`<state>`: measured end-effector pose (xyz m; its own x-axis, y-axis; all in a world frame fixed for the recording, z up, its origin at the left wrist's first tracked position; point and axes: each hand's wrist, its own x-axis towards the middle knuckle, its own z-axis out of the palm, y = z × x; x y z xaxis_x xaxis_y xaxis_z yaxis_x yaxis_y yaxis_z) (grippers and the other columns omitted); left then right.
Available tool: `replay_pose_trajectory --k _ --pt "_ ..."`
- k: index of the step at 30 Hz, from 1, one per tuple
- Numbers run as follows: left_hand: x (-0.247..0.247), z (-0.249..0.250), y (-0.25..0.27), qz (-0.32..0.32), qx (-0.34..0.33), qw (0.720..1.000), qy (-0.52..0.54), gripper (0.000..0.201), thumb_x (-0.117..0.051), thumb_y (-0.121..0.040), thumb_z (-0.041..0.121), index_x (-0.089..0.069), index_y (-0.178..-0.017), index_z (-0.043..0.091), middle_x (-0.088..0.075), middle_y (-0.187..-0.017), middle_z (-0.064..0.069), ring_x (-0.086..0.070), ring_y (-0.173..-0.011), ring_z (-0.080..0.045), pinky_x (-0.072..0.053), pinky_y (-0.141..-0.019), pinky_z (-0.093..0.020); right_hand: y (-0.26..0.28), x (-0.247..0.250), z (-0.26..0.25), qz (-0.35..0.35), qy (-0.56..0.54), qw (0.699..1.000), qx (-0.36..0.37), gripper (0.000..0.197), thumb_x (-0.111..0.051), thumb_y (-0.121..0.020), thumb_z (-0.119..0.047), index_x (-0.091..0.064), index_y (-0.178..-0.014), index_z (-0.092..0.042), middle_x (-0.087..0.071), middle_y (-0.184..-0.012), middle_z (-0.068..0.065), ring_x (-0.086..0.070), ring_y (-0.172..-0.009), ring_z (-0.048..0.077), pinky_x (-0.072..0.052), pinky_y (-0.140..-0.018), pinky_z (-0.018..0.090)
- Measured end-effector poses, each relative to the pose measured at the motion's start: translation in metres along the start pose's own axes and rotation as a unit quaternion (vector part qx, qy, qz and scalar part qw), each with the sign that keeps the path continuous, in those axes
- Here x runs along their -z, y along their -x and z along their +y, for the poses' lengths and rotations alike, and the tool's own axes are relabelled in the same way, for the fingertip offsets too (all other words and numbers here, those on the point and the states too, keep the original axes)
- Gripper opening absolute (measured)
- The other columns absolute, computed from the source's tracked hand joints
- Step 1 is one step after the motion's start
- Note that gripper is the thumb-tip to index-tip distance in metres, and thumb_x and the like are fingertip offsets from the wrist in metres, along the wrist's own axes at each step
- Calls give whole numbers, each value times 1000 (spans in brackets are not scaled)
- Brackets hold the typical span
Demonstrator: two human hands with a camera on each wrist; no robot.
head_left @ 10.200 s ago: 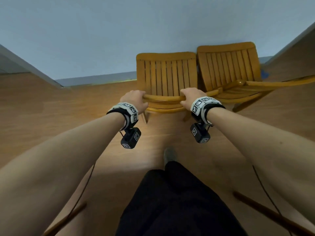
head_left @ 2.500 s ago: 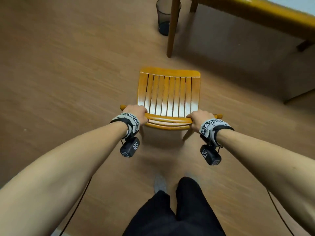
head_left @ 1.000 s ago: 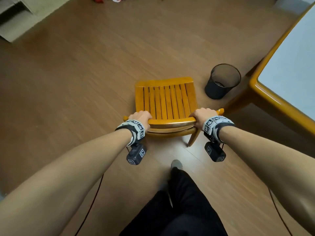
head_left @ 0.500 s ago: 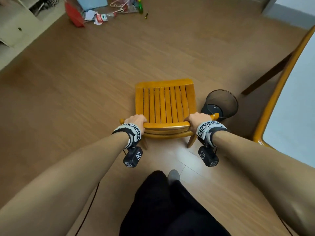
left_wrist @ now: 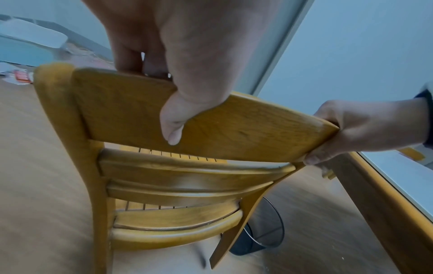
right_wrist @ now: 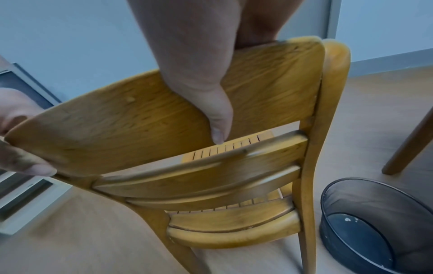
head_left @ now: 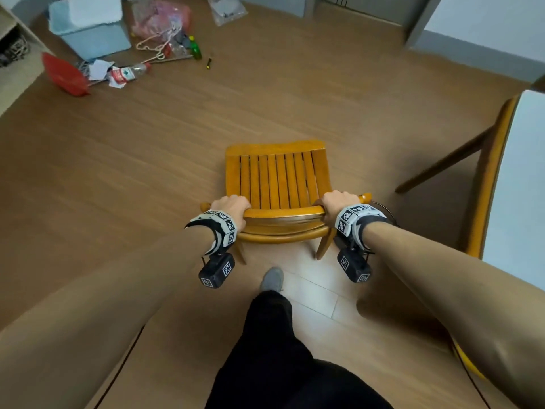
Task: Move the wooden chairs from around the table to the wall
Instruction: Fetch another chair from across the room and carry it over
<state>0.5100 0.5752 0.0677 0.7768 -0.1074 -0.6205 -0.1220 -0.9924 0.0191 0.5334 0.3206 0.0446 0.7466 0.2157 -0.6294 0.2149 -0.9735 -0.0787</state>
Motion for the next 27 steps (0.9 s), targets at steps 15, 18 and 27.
replay_pose_trajectory --k 15,18,27 --pt "195 16 -254 20 -75 992 -98 12 -63 -93 16 -67 -104 21 -66 -109 -6 -63 -105 -31 -44 -72 -35 -182 138 98 23 -106 989 -105 12 -65 -94 -29 -72 -105 -28 -68 -92 -1 -64 -83 23 -48 -68 35" --pt "229 36 -305 12 -94 989 -117 23 -64 -93 15 -67 -114 23 -66 -116 -6 -62 -110 -30 -46 -75 -35 -219 157 136 23 -122 985 -122 12 -65 -94 -30 -72 -104 -28 -70 -93 -1 -66 -84 23 -50 -69 35" --pt "323 107 -439 5 -153 980 -125 31 -65 -94 16 -67 -123 28 -67 -121 -3 -63 -112 -28 -51 -81 -35 -297 217 243 -12 -152 970 -187 26 -69 -93 -41 -70 -116 -28 -69 -95 -2 -67 -82 19 -53 -66 32"
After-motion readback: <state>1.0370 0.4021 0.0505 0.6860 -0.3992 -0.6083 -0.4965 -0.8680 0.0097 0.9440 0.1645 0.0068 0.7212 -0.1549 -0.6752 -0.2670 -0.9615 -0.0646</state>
